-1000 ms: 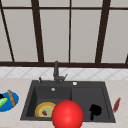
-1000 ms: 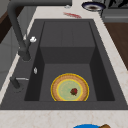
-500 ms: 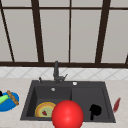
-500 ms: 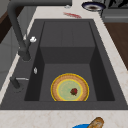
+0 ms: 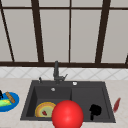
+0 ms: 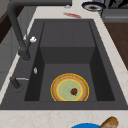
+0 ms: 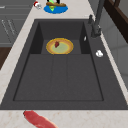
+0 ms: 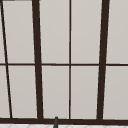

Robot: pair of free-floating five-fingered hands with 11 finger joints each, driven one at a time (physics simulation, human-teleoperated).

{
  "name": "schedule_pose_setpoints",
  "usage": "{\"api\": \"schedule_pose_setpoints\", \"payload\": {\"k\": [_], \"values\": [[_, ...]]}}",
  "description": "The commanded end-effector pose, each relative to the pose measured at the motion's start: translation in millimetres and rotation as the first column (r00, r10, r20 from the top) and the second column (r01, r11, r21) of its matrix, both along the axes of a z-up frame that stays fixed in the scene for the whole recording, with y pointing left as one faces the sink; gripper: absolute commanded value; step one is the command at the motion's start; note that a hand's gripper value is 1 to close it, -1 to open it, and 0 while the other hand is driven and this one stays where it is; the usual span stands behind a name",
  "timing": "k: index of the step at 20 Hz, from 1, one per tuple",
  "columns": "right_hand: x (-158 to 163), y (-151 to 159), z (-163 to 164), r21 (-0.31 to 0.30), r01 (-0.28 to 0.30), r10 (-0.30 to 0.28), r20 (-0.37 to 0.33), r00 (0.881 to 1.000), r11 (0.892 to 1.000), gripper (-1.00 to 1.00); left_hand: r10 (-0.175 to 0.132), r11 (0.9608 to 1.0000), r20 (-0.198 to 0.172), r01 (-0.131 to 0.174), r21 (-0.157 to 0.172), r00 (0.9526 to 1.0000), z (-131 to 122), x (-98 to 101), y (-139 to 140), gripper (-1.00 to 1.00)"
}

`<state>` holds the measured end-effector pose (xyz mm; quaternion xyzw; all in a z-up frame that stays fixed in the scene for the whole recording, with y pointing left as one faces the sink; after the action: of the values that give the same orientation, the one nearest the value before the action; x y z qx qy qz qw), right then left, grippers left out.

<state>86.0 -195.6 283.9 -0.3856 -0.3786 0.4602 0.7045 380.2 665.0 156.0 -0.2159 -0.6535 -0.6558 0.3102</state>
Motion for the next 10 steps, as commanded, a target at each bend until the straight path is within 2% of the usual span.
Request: {"api": "schedule_pose_setpoints", "payload": {"k": [1, 6, 7, 8, 10], "values": [[0.0, 0.0, 0.0, 0.0, 0.0, 0.0, 0.0, 1.0, 1.0, 0.0, 0.061, 0.9981, -0.042, -0.061, 0.012, 0.9973, 0.0, 0.0, -8.1, -1.0], [0.0, 0.0, 0.0, 0.0, 0.0, 0.0, 0.0, 1.0, 1.0, 0.0, 0.042, 0.9991, -0.096, -0.041, 0.012, 0.9945, 1.0, -15.9, -7.9, -1.0], [0.0, 0.0, 0.0, 0.0, 0.0, 0.0, 0.0, 1.0, 1.0, 0.0, 0.027, 0.9996, -0.092, -0.026, 0.012, 0.9954, 0.7, -20.8, -12.2, -1.0], [0.0, 0.0, 0.0, 0.0, 0.0, 0.0, 0.0, 1.0, 1.0, 0.0, 0.009, 1.0, -0.067, -0.009, 0.003, 0.9977, -2.7, -21.3, -12.2, -1.0], [0.0, 0.0, 0.0, 0.0, 0.0, 0.0, 0.0, 1.0, 1.0, 0.0, -0.02, 0.9998, -0.053, 0.02, -0.002, 0.9984, -8.3, -23.9, -8.9, -1.0]]}}
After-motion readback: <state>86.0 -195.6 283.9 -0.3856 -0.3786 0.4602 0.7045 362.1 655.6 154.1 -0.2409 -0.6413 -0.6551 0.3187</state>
